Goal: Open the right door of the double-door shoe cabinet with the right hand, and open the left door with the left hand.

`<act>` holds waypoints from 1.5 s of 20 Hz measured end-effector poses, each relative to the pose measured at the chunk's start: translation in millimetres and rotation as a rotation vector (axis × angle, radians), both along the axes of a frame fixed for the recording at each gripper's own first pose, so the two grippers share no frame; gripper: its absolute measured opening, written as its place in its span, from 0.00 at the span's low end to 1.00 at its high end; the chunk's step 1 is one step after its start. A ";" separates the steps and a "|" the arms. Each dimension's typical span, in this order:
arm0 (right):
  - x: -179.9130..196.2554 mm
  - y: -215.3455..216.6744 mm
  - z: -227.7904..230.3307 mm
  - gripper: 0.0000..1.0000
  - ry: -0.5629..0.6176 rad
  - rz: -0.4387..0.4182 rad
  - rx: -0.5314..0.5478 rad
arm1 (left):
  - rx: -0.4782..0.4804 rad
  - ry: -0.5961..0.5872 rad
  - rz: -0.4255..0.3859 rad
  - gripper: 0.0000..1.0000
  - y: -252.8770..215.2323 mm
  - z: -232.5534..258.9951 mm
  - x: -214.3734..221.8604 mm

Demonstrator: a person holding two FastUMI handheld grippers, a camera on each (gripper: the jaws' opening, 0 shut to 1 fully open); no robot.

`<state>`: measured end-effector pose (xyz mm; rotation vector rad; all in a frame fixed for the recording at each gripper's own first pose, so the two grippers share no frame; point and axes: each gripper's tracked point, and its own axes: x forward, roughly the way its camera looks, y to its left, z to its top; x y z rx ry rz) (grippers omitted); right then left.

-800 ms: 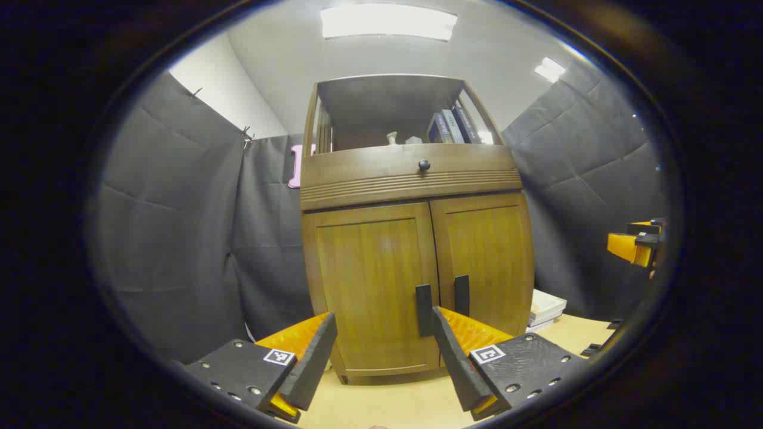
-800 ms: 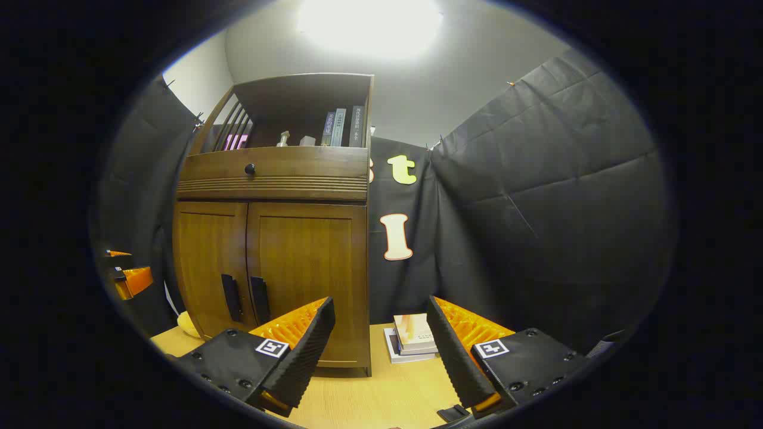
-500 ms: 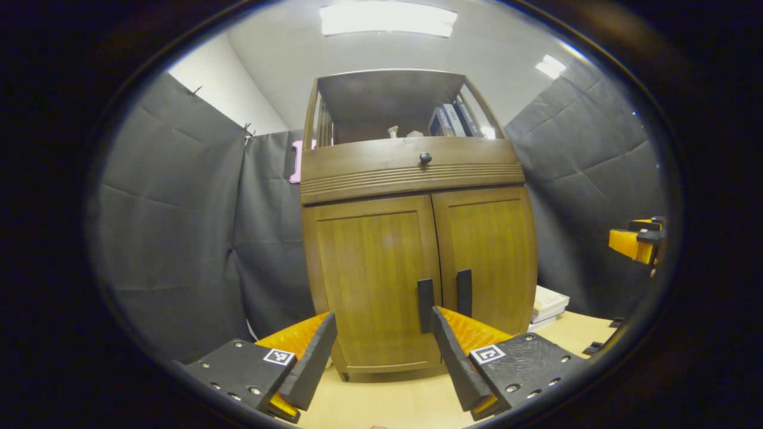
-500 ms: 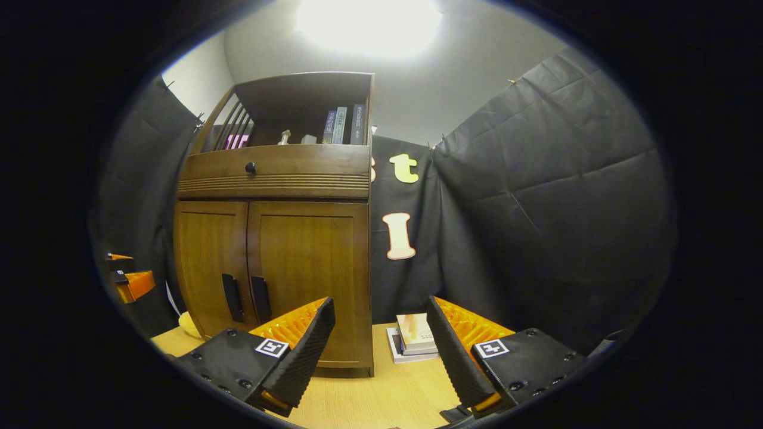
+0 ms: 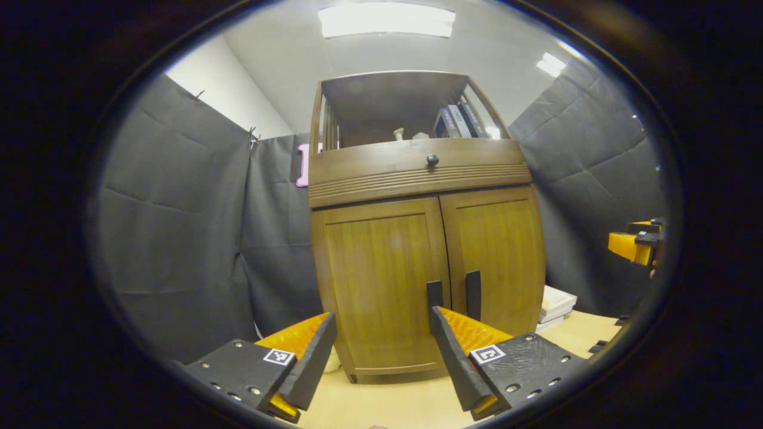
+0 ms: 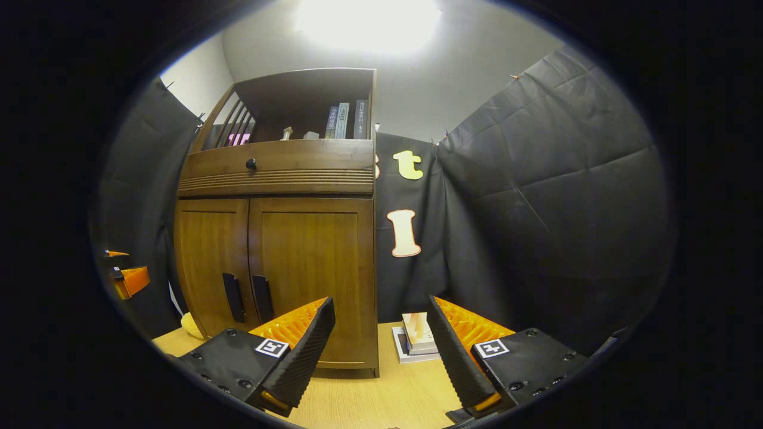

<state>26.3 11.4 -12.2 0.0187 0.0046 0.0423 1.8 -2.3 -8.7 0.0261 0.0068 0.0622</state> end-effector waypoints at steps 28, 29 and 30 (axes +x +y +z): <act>99.3 163.0 -15.5 0.98 -0.018 0.308 0.038 | 0.068 0.029 0.357 0.92 26.4 14.7 -28.0; 102.9 167.3 -15.8 0.98 -0.016 0.312 0.042 | 0.073 0.028 0.373 0.92 27.1 16.8 -27.9; 106.8 172.0 -16.8 0.98 -0.014 0.315 0.045 | 0.077 0.029 0.391 0.92 27.6 18.4 -29.4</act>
